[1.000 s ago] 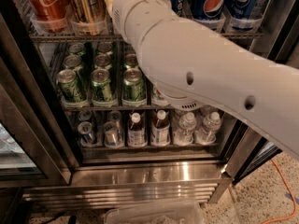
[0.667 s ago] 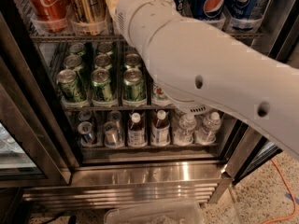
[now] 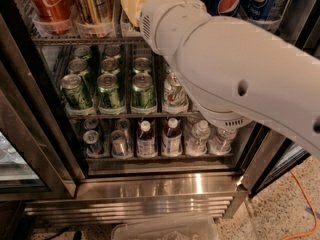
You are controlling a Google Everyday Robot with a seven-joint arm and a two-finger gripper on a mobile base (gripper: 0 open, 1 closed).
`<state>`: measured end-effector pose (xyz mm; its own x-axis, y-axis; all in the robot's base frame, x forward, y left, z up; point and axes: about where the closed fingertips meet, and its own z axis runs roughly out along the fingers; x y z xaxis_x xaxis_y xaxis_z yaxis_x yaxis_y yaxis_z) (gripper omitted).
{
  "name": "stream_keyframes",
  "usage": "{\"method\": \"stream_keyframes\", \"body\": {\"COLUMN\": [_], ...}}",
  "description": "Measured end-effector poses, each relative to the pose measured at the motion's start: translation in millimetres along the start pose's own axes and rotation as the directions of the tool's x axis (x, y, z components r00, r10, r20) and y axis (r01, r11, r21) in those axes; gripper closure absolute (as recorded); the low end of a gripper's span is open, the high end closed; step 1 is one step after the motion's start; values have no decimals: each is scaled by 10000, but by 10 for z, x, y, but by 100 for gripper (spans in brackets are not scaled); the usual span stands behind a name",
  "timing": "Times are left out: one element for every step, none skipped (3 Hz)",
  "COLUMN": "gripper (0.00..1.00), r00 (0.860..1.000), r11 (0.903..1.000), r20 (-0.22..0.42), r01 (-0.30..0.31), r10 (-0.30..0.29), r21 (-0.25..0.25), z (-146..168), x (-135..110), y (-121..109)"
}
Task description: Pick orange can from top shelf of fridge
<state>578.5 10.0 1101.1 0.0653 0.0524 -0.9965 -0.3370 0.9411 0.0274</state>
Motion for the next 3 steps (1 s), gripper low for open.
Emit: {"method": "stream_keyframes", "body": {"gripper": [100, 100, 100], "r00": [9927, 9721, 9675], "r11": [9937, 9813, 9777], "r20": [-591, -1365, -1708], "r01": [-1020, -1927, -1996], "r10": [1047, 1910, 1863], "r21": [472, 7, -646], "z": [-260, -457, -495], "x": [109, 235, 262], "y": [-423, -543, -367]}}
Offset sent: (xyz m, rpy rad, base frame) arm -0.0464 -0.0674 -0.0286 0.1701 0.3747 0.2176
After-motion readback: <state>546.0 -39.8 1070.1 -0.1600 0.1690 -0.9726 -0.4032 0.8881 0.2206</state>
